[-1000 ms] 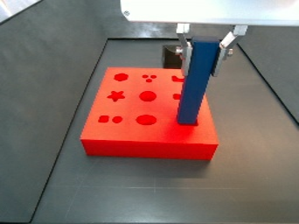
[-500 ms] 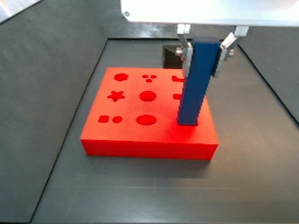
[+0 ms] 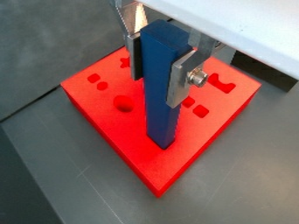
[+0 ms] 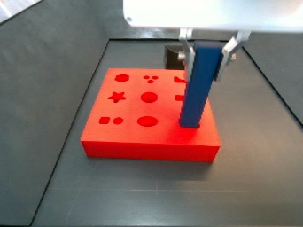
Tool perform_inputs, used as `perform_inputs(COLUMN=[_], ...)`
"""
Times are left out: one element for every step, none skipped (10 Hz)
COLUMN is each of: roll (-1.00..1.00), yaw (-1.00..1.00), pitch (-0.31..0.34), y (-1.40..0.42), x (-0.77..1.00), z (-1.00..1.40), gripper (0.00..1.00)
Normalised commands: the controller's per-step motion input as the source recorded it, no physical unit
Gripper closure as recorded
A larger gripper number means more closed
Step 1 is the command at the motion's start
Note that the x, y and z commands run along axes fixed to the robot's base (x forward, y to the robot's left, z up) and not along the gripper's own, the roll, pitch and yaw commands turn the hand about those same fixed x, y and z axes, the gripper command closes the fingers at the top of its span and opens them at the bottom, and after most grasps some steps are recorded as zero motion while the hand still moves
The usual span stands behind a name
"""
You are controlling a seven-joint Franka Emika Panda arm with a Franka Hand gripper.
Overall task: Pick up the rectangle object. Move up. Place the rectangle object on the fixture. Regrasp the rectangle object. Move to above the board. Insert the rectangle object.
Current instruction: Insert the rectangle object.
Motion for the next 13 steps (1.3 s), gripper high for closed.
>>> perform_inputs(roll=[-0.02, -0.02, -0.03, -0.03, -0.01, 0.00, 0.00, 0.00, 0.04, 0.12, 0.12, 0.19, 0.33], yaw=[0.02, 0.00, 0.00, 0.00, 0.00, 0.00, 0.00, 0.00, 0.00, 0.00, 0.00, 0.00, 0.05], pitch=[-0.059, -0.076, -0.109, -0.177, -0.234, -0.240, -0.211, -0.180, -0.140, -0.109, -0.053, 0.000, 0.026], y=[0.00, 0.00, 0.00, 0.00, 0.00, 0.00, 0.00, 0.00, 0.00, -0.05, -0.03, -0.06, -0.15], x=[0.00, 0.00, -0.06, -0.17, -0.27, -0.28, -0.24, -0.19, -0.14, -0.08, 0.00, 0.00, 0.08], z=[-0.27, -0.27, -0.26, -0.27, -0.31, -0.32, -0.34, -0.39, -0.45, -0.52, -0.47, -0.39, -0.53], gripper=[1.00, 1.00, 1.00, 1.00, 1.00, 1.00, 1.00, 1.00, 1.00, 1.00, 1.00, 1.00, 1.00])
